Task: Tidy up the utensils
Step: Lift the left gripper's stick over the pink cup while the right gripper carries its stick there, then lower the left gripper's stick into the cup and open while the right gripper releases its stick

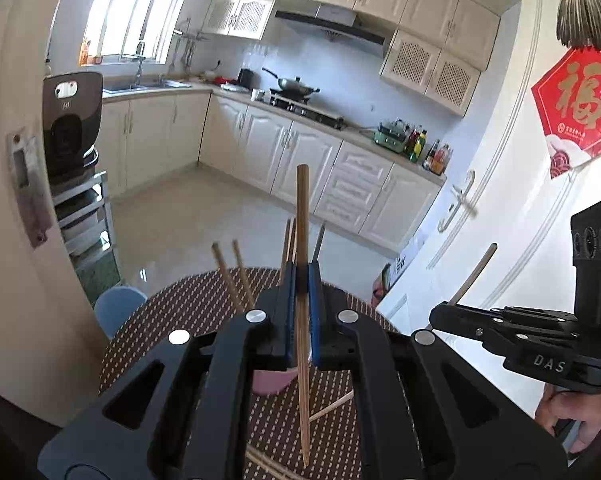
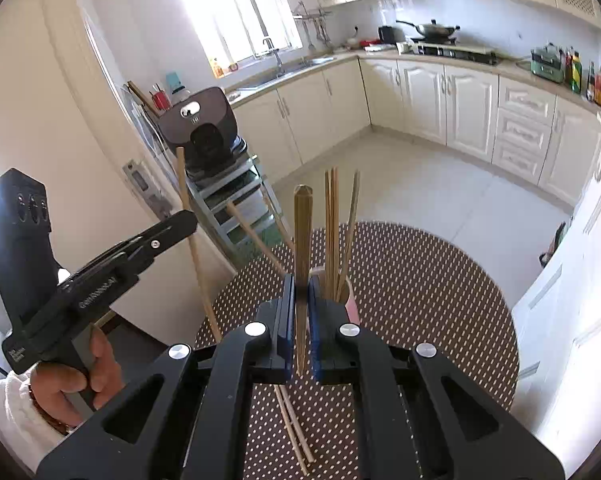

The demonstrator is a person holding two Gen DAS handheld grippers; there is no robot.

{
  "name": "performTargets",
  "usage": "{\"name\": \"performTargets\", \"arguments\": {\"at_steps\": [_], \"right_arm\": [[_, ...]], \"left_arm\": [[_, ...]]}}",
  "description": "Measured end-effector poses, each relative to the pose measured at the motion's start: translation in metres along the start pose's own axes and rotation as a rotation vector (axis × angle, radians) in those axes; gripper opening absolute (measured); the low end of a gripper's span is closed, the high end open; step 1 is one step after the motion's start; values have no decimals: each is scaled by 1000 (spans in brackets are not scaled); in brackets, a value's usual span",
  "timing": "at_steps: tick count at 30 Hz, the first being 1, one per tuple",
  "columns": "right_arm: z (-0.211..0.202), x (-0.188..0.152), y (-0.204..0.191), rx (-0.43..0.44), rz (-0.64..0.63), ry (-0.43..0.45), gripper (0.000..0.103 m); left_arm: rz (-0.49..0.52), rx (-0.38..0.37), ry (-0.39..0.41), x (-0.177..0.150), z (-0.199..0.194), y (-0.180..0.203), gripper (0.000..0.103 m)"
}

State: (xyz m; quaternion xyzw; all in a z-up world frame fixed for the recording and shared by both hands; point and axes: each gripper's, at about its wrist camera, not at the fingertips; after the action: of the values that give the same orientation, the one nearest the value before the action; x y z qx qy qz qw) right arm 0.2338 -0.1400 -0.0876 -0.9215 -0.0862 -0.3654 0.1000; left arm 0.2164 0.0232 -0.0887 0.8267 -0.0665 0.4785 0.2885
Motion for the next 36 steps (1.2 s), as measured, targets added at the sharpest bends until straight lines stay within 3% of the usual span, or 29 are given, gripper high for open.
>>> {"name": "performTargets", "arguments": {"at_steps": [6, 17, 28, 36], "right_arm": [[2, 21, 6, 8, -23, 35, 5], [25, 48, 12, 19, -69, 46, 5], [50, 46, 12, 24, -104, -1, 5], [62, 42, 7, 25, -103, -21, 5]], "left_arm": [[25, 25, 46, 21, 18, 8, 6], [24, 109, 103, 30, 59, -10, 6], [62, 169, 108, 10, 94, -14, 6], [81, 175, 57, -13, 98, -16, 6]]}}
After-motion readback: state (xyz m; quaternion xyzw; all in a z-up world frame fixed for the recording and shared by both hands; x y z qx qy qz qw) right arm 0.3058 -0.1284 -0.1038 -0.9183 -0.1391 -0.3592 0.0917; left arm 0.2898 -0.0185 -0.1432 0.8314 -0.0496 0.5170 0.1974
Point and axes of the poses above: each gripper's, at about its wrist camera, not at the fingertips, and z roughly the way its jaws point, y to its right, x to its top, and after that the axes turned 13 degrees about -x, right-handed
